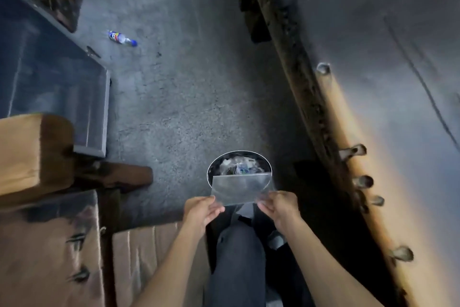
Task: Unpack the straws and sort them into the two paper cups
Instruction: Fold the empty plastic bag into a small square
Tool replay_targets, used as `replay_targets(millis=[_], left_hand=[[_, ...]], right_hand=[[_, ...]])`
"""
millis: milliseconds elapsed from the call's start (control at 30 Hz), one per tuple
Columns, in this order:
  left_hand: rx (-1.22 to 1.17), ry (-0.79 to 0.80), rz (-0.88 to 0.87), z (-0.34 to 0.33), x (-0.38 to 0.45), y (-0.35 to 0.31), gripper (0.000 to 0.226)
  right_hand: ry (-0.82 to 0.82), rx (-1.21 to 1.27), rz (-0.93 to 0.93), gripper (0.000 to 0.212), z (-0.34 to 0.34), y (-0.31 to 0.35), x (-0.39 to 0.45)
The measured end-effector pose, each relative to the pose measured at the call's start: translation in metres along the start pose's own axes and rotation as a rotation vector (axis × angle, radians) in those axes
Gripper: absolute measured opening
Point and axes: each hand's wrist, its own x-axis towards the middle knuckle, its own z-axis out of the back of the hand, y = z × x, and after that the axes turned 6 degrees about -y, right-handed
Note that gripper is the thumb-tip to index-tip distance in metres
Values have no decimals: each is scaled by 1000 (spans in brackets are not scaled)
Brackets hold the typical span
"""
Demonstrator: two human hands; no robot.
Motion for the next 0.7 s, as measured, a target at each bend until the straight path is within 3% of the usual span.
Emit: replay_targets(millis=[200,300,400,600,700], left_hand=[[29,-32,-13,-24,101,22,7],[40,-52,-45,-35,134,26,13],[8,-37,-39,-43,152,26,19],[208,-122,-122,-28,119,19,13],[332,-90,-278,-15,61,-3,14]], right_hand=[[2,-25,-25,19,-41,-18,103],[-7,-72,-6,7,-55,-20,139],[22,-130,14,14,-60,-19,158],[-11,-250,95,16,-36,-11,108],[-9,-353,280,11,-21,7,41]])
